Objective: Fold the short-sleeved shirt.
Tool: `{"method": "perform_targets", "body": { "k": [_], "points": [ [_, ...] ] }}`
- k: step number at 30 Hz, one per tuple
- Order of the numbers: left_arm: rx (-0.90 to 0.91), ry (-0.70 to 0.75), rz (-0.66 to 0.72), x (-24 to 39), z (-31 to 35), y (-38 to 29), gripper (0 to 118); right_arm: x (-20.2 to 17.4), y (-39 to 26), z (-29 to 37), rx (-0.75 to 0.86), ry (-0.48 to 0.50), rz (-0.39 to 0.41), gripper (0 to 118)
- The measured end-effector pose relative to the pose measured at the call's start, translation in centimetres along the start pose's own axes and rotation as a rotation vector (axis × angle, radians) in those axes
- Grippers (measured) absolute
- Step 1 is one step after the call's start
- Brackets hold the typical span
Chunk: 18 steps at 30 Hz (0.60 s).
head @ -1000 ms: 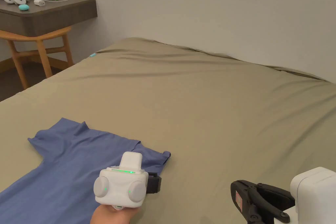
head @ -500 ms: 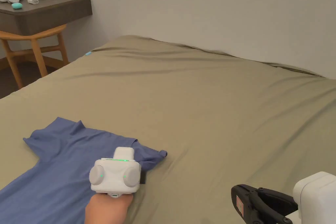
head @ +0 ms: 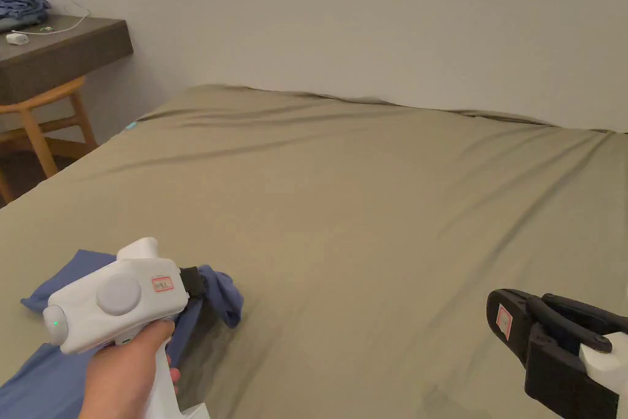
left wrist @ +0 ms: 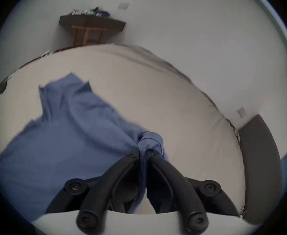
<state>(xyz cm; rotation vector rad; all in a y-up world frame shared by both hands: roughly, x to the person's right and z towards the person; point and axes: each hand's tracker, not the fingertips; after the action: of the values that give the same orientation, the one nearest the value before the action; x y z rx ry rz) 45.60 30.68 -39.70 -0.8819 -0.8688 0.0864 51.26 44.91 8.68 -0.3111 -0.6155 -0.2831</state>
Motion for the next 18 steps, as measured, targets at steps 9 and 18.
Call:
{"method": "perform_targets", "body": {
  "k": [9, 18],
  "points": [
    [0.055, -0.264, -0.337, 23.0, 6.2, -0.6, 4, 6.7, 1.7, 11.5, 0.133, -0.308, -0.04, 6],
    [-0.211, -0.539, -0.629, 47.3, 6.9, -19.7, 4, 11.5, 1.1, 28.8, 0.268, -0.69, -0.017, 6]
  ]
}}
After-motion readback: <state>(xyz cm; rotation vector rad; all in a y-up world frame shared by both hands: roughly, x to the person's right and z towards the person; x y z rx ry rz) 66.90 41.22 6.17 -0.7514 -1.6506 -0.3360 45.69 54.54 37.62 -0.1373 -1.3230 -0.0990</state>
